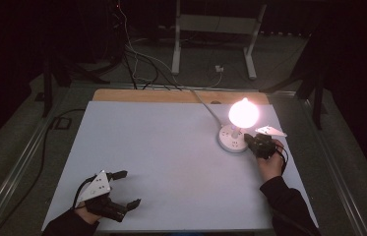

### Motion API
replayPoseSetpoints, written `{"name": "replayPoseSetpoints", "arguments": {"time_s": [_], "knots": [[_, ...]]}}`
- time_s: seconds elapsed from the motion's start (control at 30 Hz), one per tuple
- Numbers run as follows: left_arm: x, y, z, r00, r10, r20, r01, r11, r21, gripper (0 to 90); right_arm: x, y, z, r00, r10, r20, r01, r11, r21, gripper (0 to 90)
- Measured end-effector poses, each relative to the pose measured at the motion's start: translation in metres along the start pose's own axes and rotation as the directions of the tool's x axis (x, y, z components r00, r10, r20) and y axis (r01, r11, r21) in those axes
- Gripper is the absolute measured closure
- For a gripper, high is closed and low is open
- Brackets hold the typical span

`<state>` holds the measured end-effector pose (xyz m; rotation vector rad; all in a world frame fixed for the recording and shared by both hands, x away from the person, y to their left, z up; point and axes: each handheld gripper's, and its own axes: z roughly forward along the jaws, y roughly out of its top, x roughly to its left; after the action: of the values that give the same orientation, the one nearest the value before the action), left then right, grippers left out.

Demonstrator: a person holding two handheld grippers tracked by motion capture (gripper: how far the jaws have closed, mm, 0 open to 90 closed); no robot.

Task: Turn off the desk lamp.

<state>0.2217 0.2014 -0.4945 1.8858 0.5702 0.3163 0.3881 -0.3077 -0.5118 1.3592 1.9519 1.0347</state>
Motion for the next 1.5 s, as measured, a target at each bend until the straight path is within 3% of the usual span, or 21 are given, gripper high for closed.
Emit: {"name": "replayPoseSetpoints", "arguments": {"time_s": [0.17, 0.27, 0.47, 0.73, 1.5], "knots": [[0.000, 0.000, 0.000, 1.0000, 0.002, -0.002, -0.002, 1.0000, 0.000, 0.5, -0.002, -0.001, 0.000, 0.9998, 0.019, -0.010, -0.019, 1.000, -0.010, 90.0], [0.000, 0.000, 0.000, 1.0000, 0.002, -0.003, -0.002, 1.0000, 0.002, 0.5, 0.001, 0.001, -0.002, 0.9999, -0.011, -0.003, 0.011, 1.000, -0.012, 90.0], [0.000, 0.000, 0.000, 1.0000, -0.003, -0.003, 0.003, 1.0000, -0.002, 0.5, 0.001, 0.015, -0.020, 1.0000, -0.007, -0.006, 0.007, 0.997, -0.075, 90.0], [0.000, 0.000, 0.000, 1.0000, 0.002, -0.003, -0.002, 1.0000, 0.000, 0.4, -0.004, 0.023, -0.034, 0.9999, 0.013, 0.002, -0.012, 0.993, -0.120, 90.0], [0.000, 0.000, 0.000, 1.0000, 0.001, -0.001, -0.001, 1.0000, 0.000, 0.4, 0.001, 0.002, -0.006, 0.9999, -0.007, 0.008, 0.007, 1.000, -0.028, 90.0]]}}
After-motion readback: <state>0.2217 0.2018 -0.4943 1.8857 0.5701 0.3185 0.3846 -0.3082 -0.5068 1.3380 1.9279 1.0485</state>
